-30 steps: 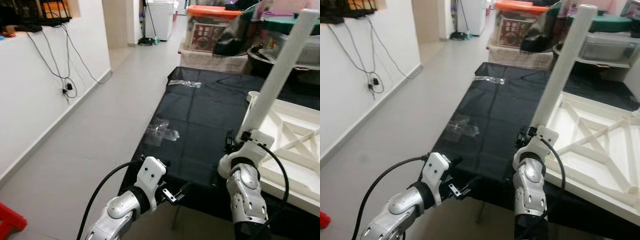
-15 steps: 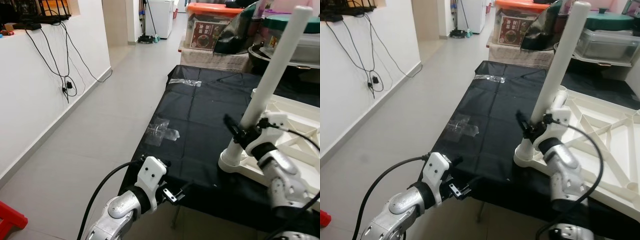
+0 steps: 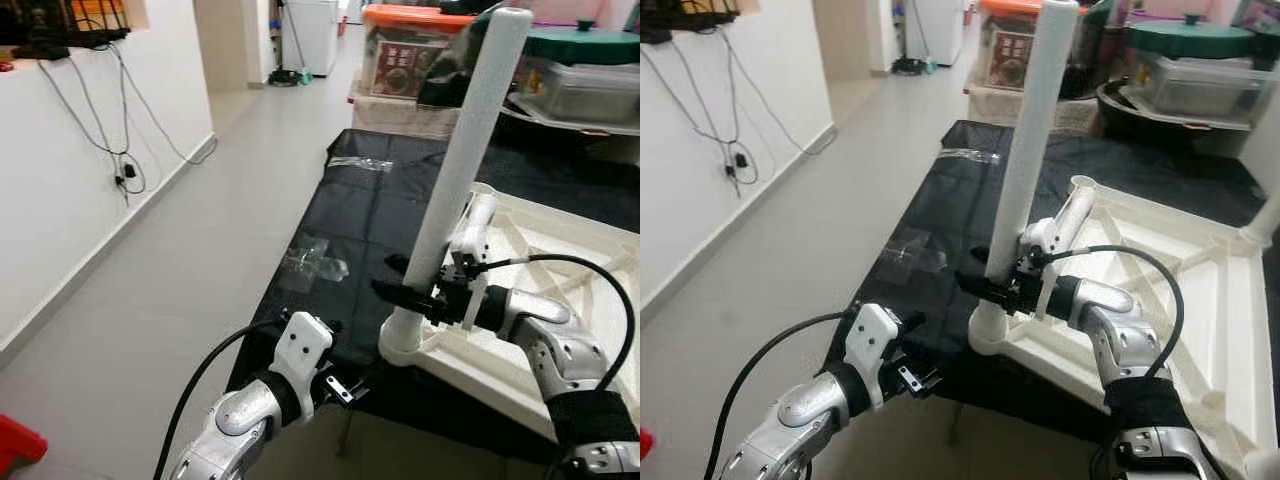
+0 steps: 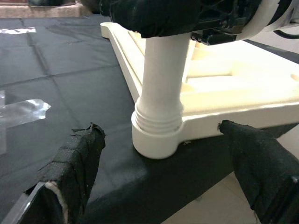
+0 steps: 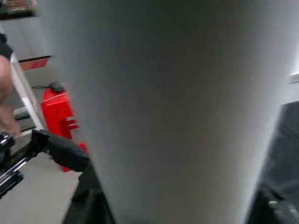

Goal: Building children table

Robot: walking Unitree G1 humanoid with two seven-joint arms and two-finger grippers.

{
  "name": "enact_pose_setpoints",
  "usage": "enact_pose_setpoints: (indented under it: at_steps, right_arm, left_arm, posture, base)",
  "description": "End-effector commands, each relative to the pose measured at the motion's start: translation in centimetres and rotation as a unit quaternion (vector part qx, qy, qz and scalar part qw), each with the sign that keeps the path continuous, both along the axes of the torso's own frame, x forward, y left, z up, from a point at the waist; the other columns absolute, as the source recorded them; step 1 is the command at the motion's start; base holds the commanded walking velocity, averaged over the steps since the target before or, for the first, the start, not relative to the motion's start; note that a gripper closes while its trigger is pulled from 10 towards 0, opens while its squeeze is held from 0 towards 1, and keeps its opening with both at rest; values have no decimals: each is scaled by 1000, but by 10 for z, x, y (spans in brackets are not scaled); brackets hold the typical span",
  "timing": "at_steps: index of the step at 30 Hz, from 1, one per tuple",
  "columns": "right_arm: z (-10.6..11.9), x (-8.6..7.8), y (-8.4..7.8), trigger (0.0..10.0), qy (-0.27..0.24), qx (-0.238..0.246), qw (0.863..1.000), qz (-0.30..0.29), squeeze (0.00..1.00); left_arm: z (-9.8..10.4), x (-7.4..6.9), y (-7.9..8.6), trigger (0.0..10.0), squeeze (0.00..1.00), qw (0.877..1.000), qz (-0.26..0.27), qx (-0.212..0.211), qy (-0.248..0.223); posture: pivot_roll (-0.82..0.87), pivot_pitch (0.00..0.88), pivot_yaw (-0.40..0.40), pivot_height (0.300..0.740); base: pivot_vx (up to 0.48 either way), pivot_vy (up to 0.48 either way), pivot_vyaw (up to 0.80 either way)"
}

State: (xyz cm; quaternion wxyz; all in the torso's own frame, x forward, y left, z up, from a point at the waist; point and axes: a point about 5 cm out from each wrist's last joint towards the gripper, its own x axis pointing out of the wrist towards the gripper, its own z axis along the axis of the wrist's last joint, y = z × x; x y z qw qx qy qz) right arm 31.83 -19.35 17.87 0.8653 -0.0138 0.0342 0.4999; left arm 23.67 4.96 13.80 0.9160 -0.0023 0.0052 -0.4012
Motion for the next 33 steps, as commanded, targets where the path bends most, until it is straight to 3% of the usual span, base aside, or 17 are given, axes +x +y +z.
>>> enact_pose_setpoints:
  at_steps: [1,9,10,11,12,14,15,16,18,19,21,22,23,28,30,31,33]
  right_arm:
    - [-7,-2,5,0,18,0,1000,19,0]
    - [-9,-1,-6,0,-12,23,995,-95,0]
    - [-13,6,-13,0,-17,28,980,-198,0]
    - [-13,6,-13,0,-17,28,980,-198,0]
    - [-21,14,-30,0,-8,30,920,-390,0]
    - [-21,14,-30,0,-8,30,920,-390,0]
    - [-27,11,-45,0,2,31,856,-517,0]
    - [-27,11,-45,0,2,31,856,-517,0]
    - [-35,-10,-64,0,7,21,726,-687,0]
    - [-35,-10,-64,0,7,21,726,-687,0]
    - [-37,-27,-59,0,11,42,651,-758,0]
    - [-37,-27,-59,0,11,42,651,-758,0]
    - [-37,-33,-45,0,21,66,623,-779,0]
    - [-37,-30,-29,0,37,86,616,-782,0]
    - [-35,-24,-20,0,28,87,628,-773,0]
    - [-33,-21,-17,10000,15,90,642,-761,1000]
    - [-33,-20,-13,10000,8,91,644,-760,1000]
  left_arm:
    - [-4,0,0,10000,0,1000,-3,4,7]
    - [-4,0,0,10000,0,1000,-2,3,8]
    - [-5,0,0,10000,0,1000,-2,3,8]
    - [-5,0,0,10000,0,1000,-2,3,8]
    - [-5,0,1,10000,0,1000,-2,3,9]
    - [-5,0,1,10000,0,1000,-2,3,9]
    - [-5,0,1,10000,0,1000,-1,3,9]
    - [-5,0,1,10000,0,1000,-1,3,9]
    - [-6,0,1,10000,0,1000,-1,3,10]
    - [-6,0,1,10000,0,1000,-1,3,10]
    - [-6,0,2,10000,0,1000,-1,4,10]
    - [-6,0,2,10000,0,1000,-1,4,10]
    - [-6,1,2,10000,0,1000,0,5,9]
    - [-6,1,2,10000,0,1000,0,5,8]
    - [-5,1,3,10000,0,1000,0,5,9]
    - [-5,0,3,10000,0,1000,0,5,9]
    - [-6,0,3,10000,0,1000,0,5,10]
  posture:
    - [189,0,-60,740]
    - [187,0,-64,740]
    - [179,0,-61,740]
    - [179,0,-61,740]
    - [171,0,-52,740]
    - [171,0,-52,740]
    - [171,0,-52,740]
    - [171,0,-52,740]
    - [165,0,-48,740]
    - [165,0,-48,740]
    - [171,0,-51,740]
    - [171,0,-51,740]
    - [171,0,-51,740]
    - [171,0,-51,740]
    - [178,0,-56,740]
    - [177,0,-53,740]
    - [177,0,-53,740]
  base:
    - [0,0,0]
    - [0,0,0]
    - [0,0,0]
    - [0,0,0]
    - [0,0,0]
    - [0,0,0]
    - [0,0,0]
    - [0,0,0]
    - [0,0,0]
    - [0,0,0]
    - [0,0,0]
    - [0,0,0]
    - [0,0,0]
    - [0,0,0]
    - [0,0,0]
    - [0,0,0]
    - [0,0,0]
